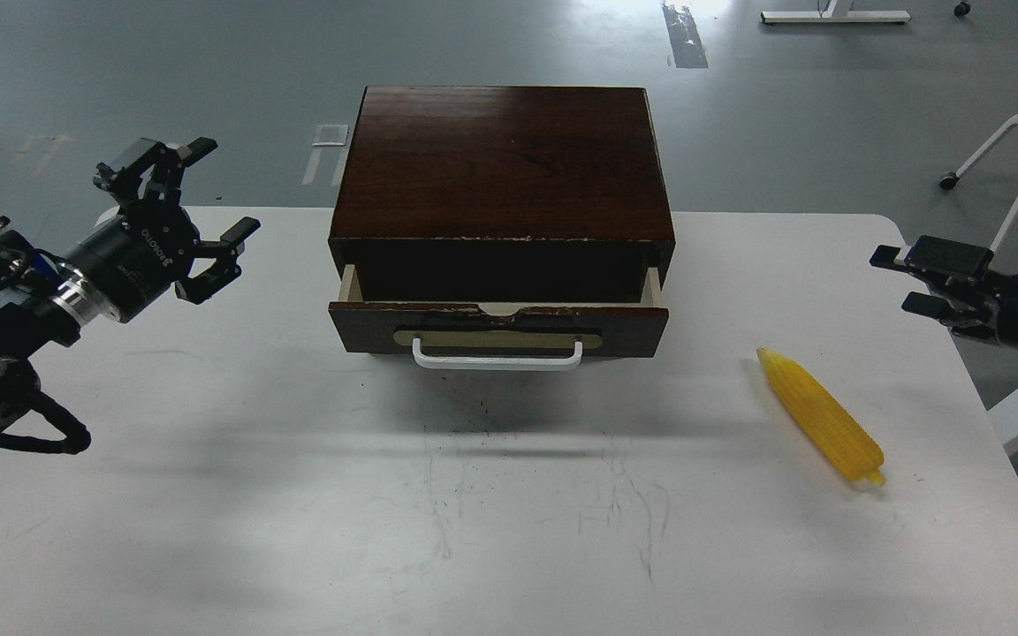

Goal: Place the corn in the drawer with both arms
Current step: 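Lower the right gripper onto the yellow corn cob and grasp it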

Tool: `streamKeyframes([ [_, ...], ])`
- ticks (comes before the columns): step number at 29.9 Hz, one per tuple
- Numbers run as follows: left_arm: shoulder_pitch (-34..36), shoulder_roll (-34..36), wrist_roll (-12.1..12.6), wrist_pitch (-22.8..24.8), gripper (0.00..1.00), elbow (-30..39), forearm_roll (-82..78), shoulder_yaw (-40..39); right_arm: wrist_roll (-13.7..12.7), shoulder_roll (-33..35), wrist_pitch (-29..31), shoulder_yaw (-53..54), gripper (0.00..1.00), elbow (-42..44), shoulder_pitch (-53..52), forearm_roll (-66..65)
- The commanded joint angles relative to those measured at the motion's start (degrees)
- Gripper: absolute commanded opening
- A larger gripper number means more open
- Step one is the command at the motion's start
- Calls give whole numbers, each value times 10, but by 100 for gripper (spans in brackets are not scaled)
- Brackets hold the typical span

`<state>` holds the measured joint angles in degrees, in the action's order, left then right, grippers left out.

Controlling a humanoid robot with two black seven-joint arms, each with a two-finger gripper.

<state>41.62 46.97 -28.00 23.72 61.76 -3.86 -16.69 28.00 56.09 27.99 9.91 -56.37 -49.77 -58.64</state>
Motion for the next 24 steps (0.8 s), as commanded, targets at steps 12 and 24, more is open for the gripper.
streamKeyframes([
  [12,-6,-3,0,22,99,3,-4,0,0,-29,-43,-73,100,-17,-2,-220],
  [24,-7,-3,0,22,99,3,-3,-1,0,-87,-72,-115,98,14,-16,-235],
])
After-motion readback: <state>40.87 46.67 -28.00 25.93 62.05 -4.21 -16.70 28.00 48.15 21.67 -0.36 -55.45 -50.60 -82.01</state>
